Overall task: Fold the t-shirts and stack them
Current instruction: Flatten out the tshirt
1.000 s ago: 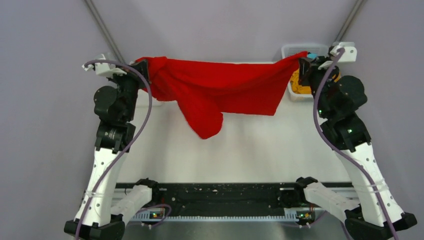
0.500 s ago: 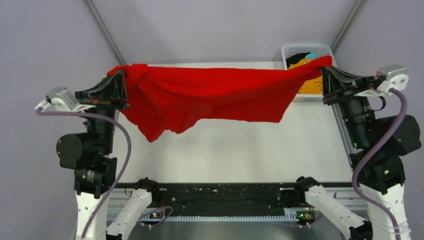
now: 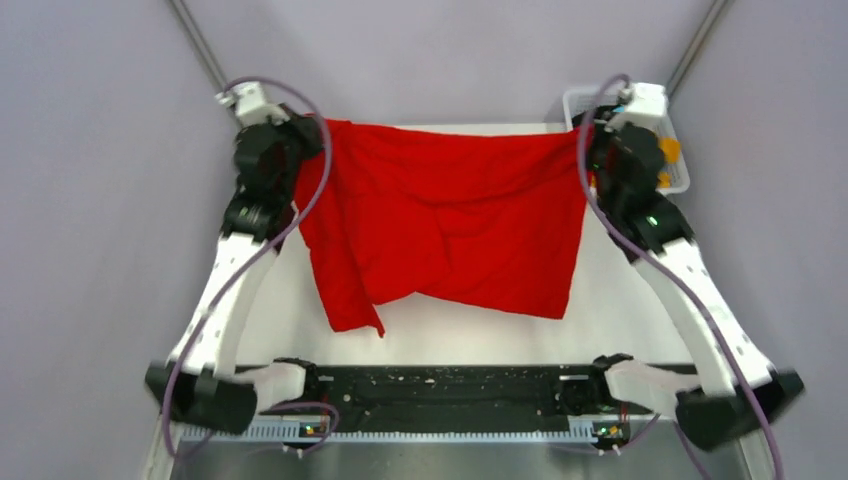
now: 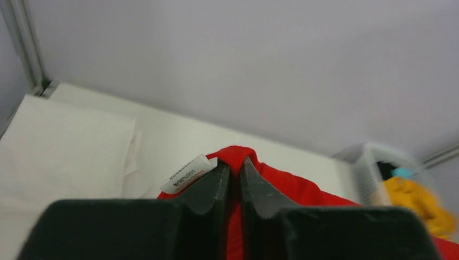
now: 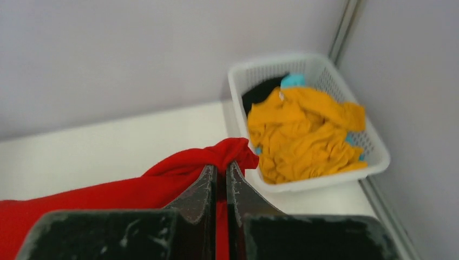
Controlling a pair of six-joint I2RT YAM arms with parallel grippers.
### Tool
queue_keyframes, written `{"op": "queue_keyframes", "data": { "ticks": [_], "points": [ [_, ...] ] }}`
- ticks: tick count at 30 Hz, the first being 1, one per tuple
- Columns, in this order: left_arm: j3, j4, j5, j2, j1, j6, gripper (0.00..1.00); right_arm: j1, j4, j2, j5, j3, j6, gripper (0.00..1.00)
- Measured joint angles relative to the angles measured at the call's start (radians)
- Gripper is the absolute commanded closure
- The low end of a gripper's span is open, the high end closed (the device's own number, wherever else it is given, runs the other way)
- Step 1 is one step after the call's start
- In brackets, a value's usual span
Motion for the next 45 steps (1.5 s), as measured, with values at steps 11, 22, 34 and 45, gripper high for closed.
{"op": "queue_keyframes", "data": {
  "ticks": [11,22,34,45],
  "points": [
    [0.013,-0.252,0.031,0.674,0.016,-0.039,0.01,-0.116,-0.218,0.642,-0.085,-0.05,0.19,0.01],
    [-0.163,-0.223,0.194,0.448,0.015,-0.056,0.01,-0.116,-0.171,0.526,-0.3,-0.148,0.249,0.01],
    [-0.582,-0.284,0.276,0.135,-0.001,-0.166,0.01,-0.031,-0.076,0.485,-0.609,-0.434,0.315,0.01],
    [-0.671,-0.06,0.354,0.266,-0.001,-0.241,0.01,-0.013,-0.017,0.606,-0.578,-0.405,0.374,0.02]
  ]
}}
